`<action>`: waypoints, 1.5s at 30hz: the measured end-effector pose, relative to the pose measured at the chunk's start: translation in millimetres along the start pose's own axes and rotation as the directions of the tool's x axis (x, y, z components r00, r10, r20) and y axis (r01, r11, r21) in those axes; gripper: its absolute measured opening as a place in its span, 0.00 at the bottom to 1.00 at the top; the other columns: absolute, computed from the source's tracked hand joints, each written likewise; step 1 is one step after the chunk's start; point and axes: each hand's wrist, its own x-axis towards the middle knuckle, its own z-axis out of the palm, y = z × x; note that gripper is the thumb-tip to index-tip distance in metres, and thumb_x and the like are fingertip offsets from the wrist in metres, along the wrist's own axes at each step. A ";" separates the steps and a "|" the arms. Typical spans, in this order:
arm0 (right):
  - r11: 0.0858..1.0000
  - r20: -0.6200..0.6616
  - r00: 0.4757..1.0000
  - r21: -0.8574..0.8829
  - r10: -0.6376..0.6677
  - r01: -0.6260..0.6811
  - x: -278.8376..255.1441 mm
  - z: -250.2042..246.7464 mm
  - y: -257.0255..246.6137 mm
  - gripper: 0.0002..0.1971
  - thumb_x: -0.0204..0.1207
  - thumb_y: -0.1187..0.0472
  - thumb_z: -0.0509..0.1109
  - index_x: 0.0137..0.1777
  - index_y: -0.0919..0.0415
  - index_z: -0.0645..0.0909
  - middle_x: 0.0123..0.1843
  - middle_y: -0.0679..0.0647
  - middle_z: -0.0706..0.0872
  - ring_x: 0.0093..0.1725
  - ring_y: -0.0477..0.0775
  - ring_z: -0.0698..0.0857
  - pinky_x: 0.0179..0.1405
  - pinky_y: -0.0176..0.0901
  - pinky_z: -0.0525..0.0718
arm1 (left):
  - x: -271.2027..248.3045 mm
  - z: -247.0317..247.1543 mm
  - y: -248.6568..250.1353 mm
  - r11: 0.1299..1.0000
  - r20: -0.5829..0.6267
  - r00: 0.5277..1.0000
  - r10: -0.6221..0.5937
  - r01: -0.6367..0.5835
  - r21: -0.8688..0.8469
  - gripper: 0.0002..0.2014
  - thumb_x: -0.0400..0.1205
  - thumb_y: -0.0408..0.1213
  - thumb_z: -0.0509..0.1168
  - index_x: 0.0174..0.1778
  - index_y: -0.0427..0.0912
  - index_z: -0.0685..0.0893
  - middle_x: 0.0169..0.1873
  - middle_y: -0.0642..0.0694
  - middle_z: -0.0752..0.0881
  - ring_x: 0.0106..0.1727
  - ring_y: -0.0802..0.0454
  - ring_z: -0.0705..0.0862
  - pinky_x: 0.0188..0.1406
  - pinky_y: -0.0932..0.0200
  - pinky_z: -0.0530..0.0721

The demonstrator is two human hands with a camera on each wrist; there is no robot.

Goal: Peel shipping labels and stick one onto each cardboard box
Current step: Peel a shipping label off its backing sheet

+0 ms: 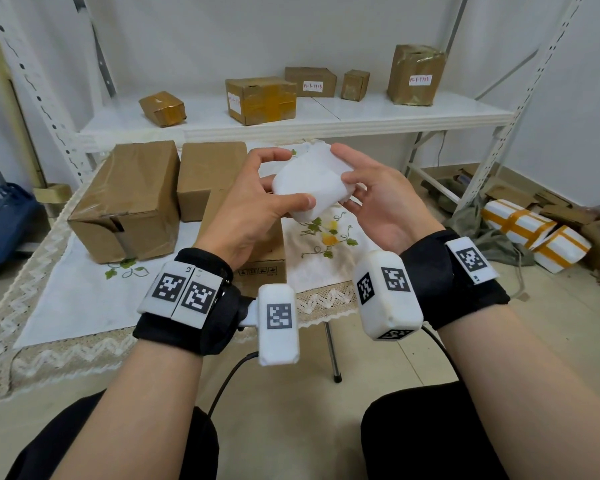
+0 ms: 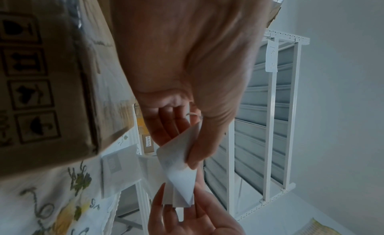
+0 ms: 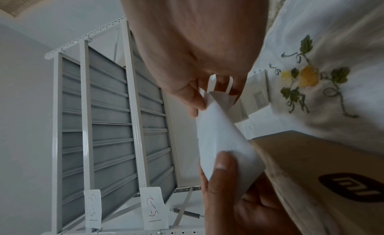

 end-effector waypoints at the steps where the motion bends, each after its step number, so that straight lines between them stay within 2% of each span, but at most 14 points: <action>1: 1.000 -0.007 1.000 -0.001 -0.005 0.005 -1.1 0.5 -0.5 0.23 0.82 0.74 0.61 0.71 0.59 0.85 0.72 0.55 0.85 0.57 0.52 0.85 0.48 0.36 0.86 | -0.1 0.2 0.2 1.000 0.002 1.000 -0.005 0.005 -0.006 0.35 0.74 0.24 0.78 0.73 0.52 0.74 0.52 0.44 0.90 0.58 0.46 0.88 0.54 0.57 0.90; 3: 1.000 -0.020 1.000 -0.002 -0.014 0.014 -2.8 1.1 -1.5 0.22 0.82 0.74 0.61 0.71 0.59 0.86 0.72 0.54 0.85 0.55 0.51 0.84 0.44 0.35 0.85 | -0.3 0.9 0.8 1.000 0.005 1.000 -0.016 0.016 -0.017 0.34 0.74 0.24 0.78 0.73 0.51 0.74 0.52 0.43 0.90 0.57 0.46 0.89 0.53 0.57 0.91; 7: 0.999 -0.027 0.999 -0.025 -0.038 0.037 -5.7 1.0 -3.6 0.22 0.84 0.75 0.61 0.69 0.57 0.87 0.74 0.53 0.84 0.56 0.49 0.85 0.44 0.34 0.85 | 1.3 0.2 0.2 0.997 -0.016 0.999 -0.051 0.049 -0.061 0.34 0.74 0.24 0.78 0.73 0.49 0.76 0.50 0.43 0.93 0.55 0.44 0.92 0.53 0.55 0.92; 12: 0.997 -0.039 0.997 -0.026 -0.073 0.072 -5.4 0.0 -4.7 0.21 0.84 0.78 0.61 0.65 0.58 0.88 0.72 0.55 0.86 0.54 0.48 0.87 0.40 0.32 0.85 | 2.0 0.2 -0.2 0.996 0.001 0.996 -0.090 0.090 -0.024 0.32 0.73 0.27 0.80 0.71 0.51 0.79 0.44 0.46 0.93 0.50 0.45 0.94 0.49 0.56 0.91; 16: 0.994 -0.060 0.993 -0.047 -0.097 0.094 -3.5 -3.6 -4.5 0.23 0.81 0.81 0.60 0.64 0.61 0.89 0.70 0.57 0.87 0.53 0.48 0.87 0.35 0.31 0.84 | 1.6 -1.1 -0.2 0.995 0.026 0.994 -0.104 0.104 0.010 0.32 0.71 0.27 0.81 0.69 0.52 0.80 0.47 0.44 0.94 0.53 0.44 0.93 0.53 0.51 0.90; 19: 0.988 -0.072 0.990 -0.100 -0.122 0.115 -1.6 -6.6 -3.3 0.23 0.80 0.82 0.60 0.60 0.60 0.90 0.71 0.58 0.87 0.54 0.49 0.85 0.35 0.29 0.82 | 2.2 -2.9 -0.4 0.993 0.037 0.992 -0.122 0.122 0.007 0.32 0.71 0.27 0.81 0.70 0.51 0.81 0.48 0.41 0.94 0.52 0.43 0.93 0.45 0.55 0.89; 24: 0.984 -0.101 0.986 -0.128 -0.134 0.121 -1.7 -7.2 -3.5 0.23 0.79 0.83 0.59 0.60 0.63 0.90 0.69 0.60 0.88 0.41 0.42 0.83 0.32 0.28 0.79 | 3.1 -4.8 -0.6 0.990 0.065 0.987 -0.144 0.143 0.021 0.33 0.71 0.27 0.81 0.71 0.50 0.80 0.52 0.36 0.93 0.52 0.40 0.91 0.36 0.58 0.84; 27: 0.981 -0.117 0.982 -0.145 -0.149 0.131 -1.2 -7.3 -3.5 0.23 0.79 0.83 0.59 0.61 0.64 0.89 0.67 0.60 0.89 0.39 0.42 0.82 0.31 0.29 0.79 | 2.5 -6.2 0.8 0.987 0.091 0.983 -0.161 0.159 0.031 0.32 0.72 0.26 0.80 0.71 0.48 0.80 0.50 0.36 0.92 0.45 0.44 0.90 0.28 0.63 0.82; 30: 0.979 -0.110 0.983 -0.156 -0.150 0.132 -0.6 -8.2 -3.1 0.24 0.79 0.83 0.59 0.62 0.64 0.89 0.67 0.60 0.88 0.39 0.42 0.82 0.31 0.29 0.79 | 1.7 -7.9 2.2 0.983 0.116 0.976 -0.183 0.182 0.025 0.29 0.75 0.23 0.77 0.71 0.45 0.79 0.44 0.38 0.89 0.24 0.57 0.85 0.18 0.67 0.78; 31: 0.978 -0.108 0.983 -0.166 -0.149 0.130 -0.2 -8.8 -2.8 0.24 0.79 0.83 0.59 0.62 0.63 0.89 0.68 0.61 0.87 0.41 0.44 0.82 0.31 0.30 0.79 | 1.9 -9.0 2.5 0.982 0.120 0.975 -0.189 0.188 0.022 0.28 0.75 0.22 0.76 0.70 0.44 0.79 0.43 0.38 0.89 0.22 0.58 0.84 0.17 0.68 0.77; 35: 0.976 -0.103 0.985 -0.179 -0.141 0.121 0.4 -9.4 -1.4 0.24 0.80 0.83 0.60 0.63 0.62 0.89 0.70 0.63 0.86 0.47 0.49 0.83 0.32 0.30 0.80 | 3.8 -13.9 2.8 0.977 0.131 0.969 -0.211 0.209 0.032 0.29 0.73 0.23 0.78 0.69 0.45 0.81 0.43 0.40 0.93 0.37 0.49 0.92 0.25 0.65 0.85; 38: 0.975 -0.102 0.984 -0.185 -0.144 0.124 1.8 -9.1 -1.3 0.23 0.80 0.83 0.60 0.64 0.62 0.89 0.71 0.62 0.85 0.50 0.50 0.84 0.33 0.29 0.81 | 4.9 -15.8 1.9 0.975 0.130 0.966 -0.223 0.218 0.051 0.28 0.73 0.24 0.78 0.67 0.48 0.81 0.44 0.41 0.94 0.45 0.44 0.92 0.37 0.59 0.89; 43: 0.973 -0.127 0.981 -0.199 -0.145 0.118 4.9 -11.2 1.7 0.24 0.79 0.82 0.60 0.63 0.61 0.89 0.64 0.59 0.87 0.50 0.51 0.83 0.33 0.29 0.80 | 5.5 -16.7 -0.4 0.972 0.146 0.962 -0.232 0.225 0.060 0.29 0.74 0.23 0.77 0.69 0.46 0.80 0.44 0.40 0.94 0.42 0.46 0.92 0.39 0.57 0.89; 45: 0.976 -0.138 0.980 -0.186 -0.142 0.115 5.7 -11.8 2.4 0.24 0.79 0.83 0.60 0.62 0.60 0.89 0.66 0.60 0.87 0.53 0.53 0.84 0.34 0.30 0.81 | 6.4 -17.2 -0.6 0.972 0.154 0.960 -0.232 0.224 0.067 0.30 0.73 0.23 0.77 0.70 0.46 0.80 0.43 0.41 0.94 0.44 0.45 0.93 0.44 0.54 0.90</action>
